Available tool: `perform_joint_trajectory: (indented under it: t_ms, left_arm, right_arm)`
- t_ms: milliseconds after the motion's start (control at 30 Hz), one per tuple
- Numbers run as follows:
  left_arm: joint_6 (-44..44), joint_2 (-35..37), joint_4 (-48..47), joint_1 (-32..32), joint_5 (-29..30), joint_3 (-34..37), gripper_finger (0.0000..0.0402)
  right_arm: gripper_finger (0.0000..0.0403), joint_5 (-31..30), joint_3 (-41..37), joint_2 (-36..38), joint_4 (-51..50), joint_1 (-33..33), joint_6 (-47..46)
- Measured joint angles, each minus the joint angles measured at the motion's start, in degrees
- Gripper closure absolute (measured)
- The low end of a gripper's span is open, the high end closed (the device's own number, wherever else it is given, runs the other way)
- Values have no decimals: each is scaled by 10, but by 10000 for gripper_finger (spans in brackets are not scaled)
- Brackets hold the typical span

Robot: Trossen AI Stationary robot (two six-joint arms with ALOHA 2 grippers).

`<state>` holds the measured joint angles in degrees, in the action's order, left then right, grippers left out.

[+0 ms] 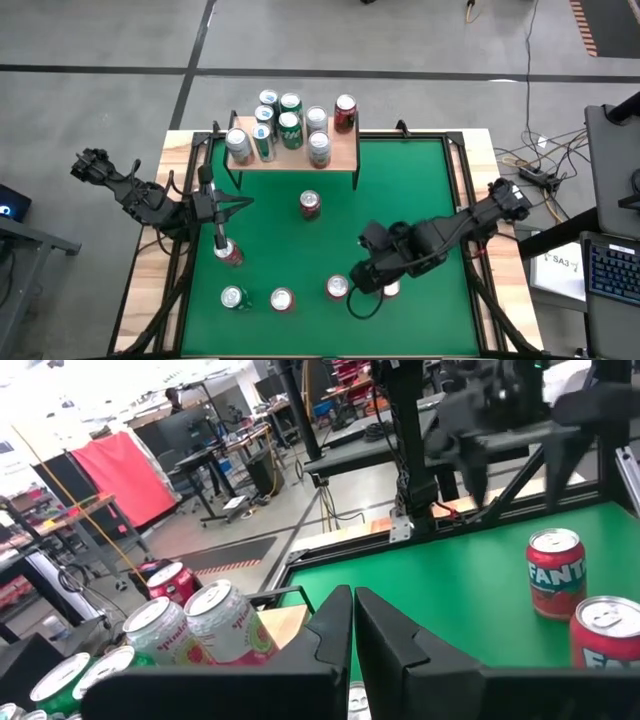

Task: Place canned beverage on shelf
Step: Put the orange can on the shelf

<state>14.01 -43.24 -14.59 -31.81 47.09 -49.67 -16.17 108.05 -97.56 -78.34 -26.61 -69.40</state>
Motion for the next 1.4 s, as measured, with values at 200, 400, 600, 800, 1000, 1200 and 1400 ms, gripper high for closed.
perform_joint_trajectory:
  t_ms: [200, 400, 600, 800, 1000, 1200, 1400]
  left_arm:
    - [19, 0, 0, 0, 0, 0, 402]
    - [44, 0, 0, 0, 0, 0, 402]
    - [109, 0, 16, 4, 0, 0, 402]
    - [162, 5, 20, 36, -3, 2, 402]
    - [195, 18, 22, 116, -86, 29, 402]
    - [234, 41, 63, 216, -133, 69, 402]
    - [232, 65, 86, 290, -156, 86, 402]
  right_arm:
    - [35, -142, 1, 0, 13, 25, 196]
    - [36, -226, 0, 0, 44, 77, 296]
    - [76, -204, -5, 0, 131, 136, 438]
    - [211, -154, -6, 12, 227, 210, 611]
    - [378, -83, -12, 34, 288, 296, 707]
    - [392, 30, -51, 39, 400, 379, 751]
    - [394, 24, -122, 39, 556, 427, 734]
